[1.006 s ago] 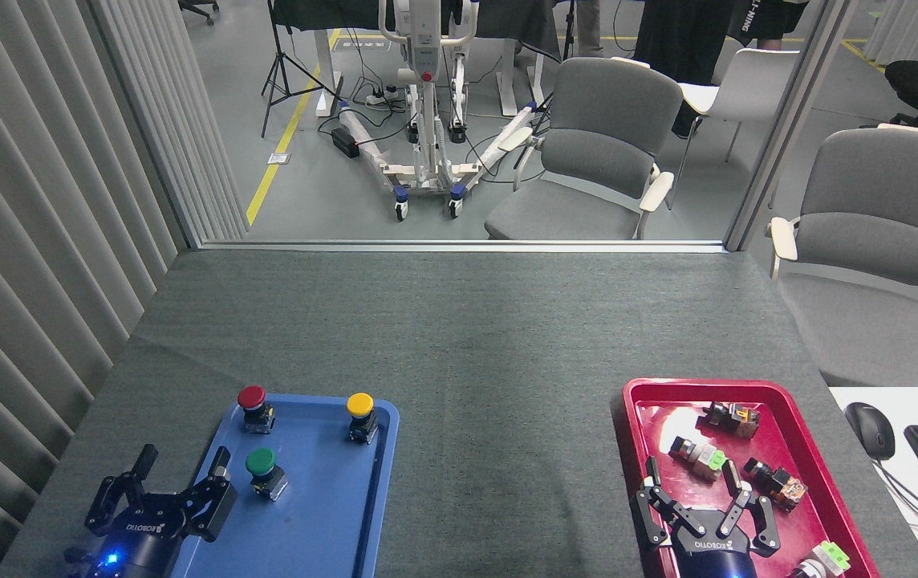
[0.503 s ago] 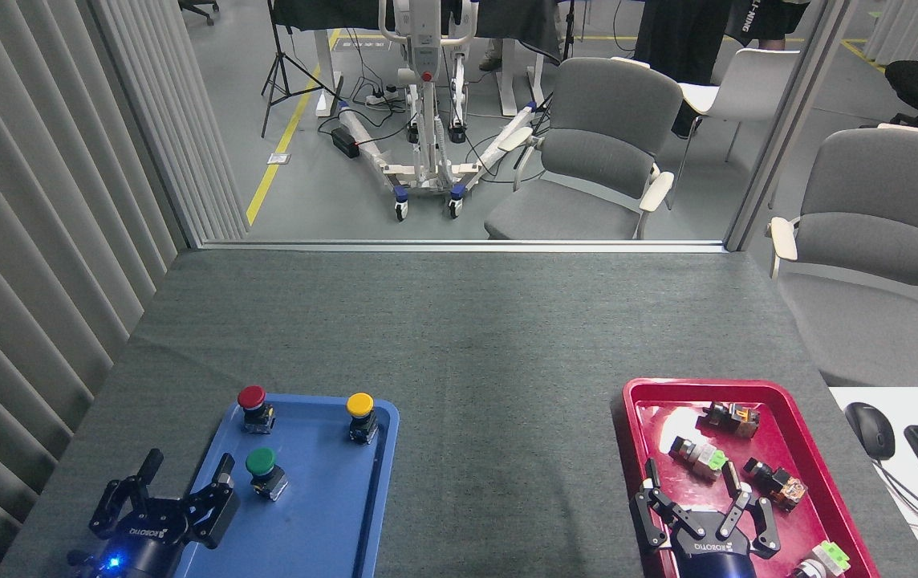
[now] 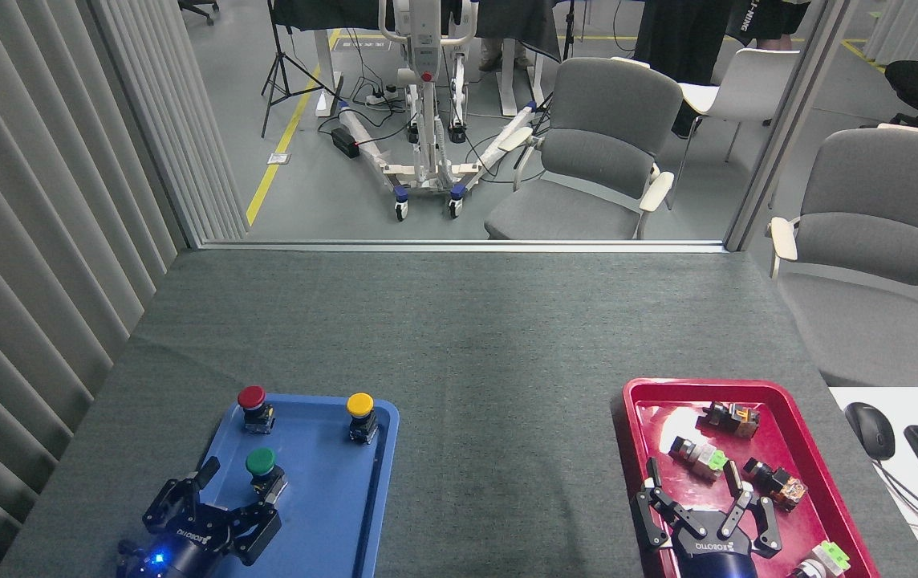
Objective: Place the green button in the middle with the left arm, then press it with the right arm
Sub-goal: 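Lower the left gripper onto the green button and grasp it, then carry the green button off the blue tray toward the table middle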
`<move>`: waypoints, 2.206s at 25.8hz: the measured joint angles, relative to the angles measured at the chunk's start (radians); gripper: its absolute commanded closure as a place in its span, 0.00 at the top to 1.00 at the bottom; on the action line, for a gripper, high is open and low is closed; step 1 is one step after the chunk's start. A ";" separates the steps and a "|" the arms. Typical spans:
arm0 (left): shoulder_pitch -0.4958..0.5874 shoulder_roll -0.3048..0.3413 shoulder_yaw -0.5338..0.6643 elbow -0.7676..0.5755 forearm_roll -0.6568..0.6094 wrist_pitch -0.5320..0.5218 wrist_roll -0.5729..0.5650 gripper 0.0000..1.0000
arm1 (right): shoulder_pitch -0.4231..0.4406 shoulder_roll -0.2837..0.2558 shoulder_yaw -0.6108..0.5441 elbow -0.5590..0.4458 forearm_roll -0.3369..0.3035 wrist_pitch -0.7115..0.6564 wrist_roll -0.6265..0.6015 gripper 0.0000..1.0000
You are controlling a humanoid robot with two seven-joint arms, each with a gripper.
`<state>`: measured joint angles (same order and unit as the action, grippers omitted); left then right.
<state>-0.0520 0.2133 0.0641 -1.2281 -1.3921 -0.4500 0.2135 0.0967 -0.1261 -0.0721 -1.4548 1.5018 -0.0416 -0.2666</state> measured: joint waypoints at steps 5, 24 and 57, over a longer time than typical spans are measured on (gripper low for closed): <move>-0.035 -0.001 -0.014 0.071 -0.012 -0.002 -0.002 0.99 | 0.000 -0.002 0.000 0.000 0.000 0.000 -0.001 1.00; -0.132 -0.003 -0.070 0.232 -0.018 0.007 0.000 0.42 | 0.000 -0.001 0.000 0.001 0.002 0.002 -0.002 1.00; -0.290 -0.259 -0.411 0.340 -0.124 0.021 0.149 0.00 | 0.000 0.001 -0.002 0.004 0.001 0.002 -0.005 1.00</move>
<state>-0.3421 -0.0461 -0.3471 -0.8878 -1.5160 -0.4292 0.3628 0.0969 -0.1252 -0.0737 -1.4512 1.5031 -0.0399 -0.2720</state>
